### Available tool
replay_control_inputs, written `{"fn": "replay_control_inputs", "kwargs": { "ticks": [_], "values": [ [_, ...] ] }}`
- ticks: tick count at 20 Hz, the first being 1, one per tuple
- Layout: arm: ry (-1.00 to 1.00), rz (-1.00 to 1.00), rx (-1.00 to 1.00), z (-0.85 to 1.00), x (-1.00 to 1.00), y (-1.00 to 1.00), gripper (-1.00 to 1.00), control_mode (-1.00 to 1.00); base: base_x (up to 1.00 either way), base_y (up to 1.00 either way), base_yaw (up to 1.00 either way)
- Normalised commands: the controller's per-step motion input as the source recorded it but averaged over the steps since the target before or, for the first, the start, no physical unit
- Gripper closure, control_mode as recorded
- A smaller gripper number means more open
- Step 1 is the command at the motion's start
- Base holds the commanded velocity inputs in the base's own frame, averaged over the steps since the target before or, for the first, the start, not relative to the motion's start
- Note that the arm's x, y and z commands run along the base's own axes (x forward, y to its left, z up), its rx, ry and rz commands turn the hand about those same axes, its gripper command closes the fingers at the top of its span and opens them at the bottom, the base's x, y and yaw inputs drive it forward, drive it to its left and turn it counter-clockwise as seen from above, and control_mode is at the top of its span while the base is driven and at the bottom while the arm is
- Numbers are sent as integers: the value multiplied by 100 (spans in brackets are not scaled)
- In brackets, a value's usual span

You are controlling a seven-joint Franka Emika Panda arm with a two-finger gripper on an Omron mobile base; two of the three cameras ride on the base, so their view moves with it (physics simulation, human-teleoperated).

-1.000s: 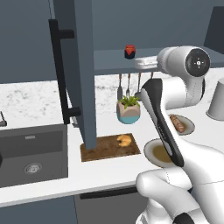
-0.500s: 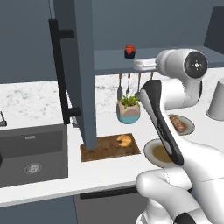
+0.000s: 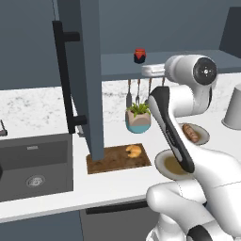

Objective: From the different types of pastries on the counter, select a croissant and place it on the cutting board. Then retrieve a jar of jam from the cabinet and place it alongside the croissant on the cutting board.

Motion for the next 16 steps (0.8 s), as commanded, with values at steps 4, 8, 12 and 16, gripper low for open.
{"fn": "replay_control_inputs", "kwargs": {
  "ticks": [4, 8, 12, 16],
  "values": [
    [0, 0, 2, 0, 35, 0, -100, -100, 0, 0, 0],
    [4, 0, 2, 2, 40, 0, -100, -100, 0, 0, 0],
    [19, 0, 3, 11, 60, 0, -100, -100, 0, 0, 0],
    [19, 0, 2, 26, 55, 0, -100, -100, 0, 0, 0]
  ]
}}
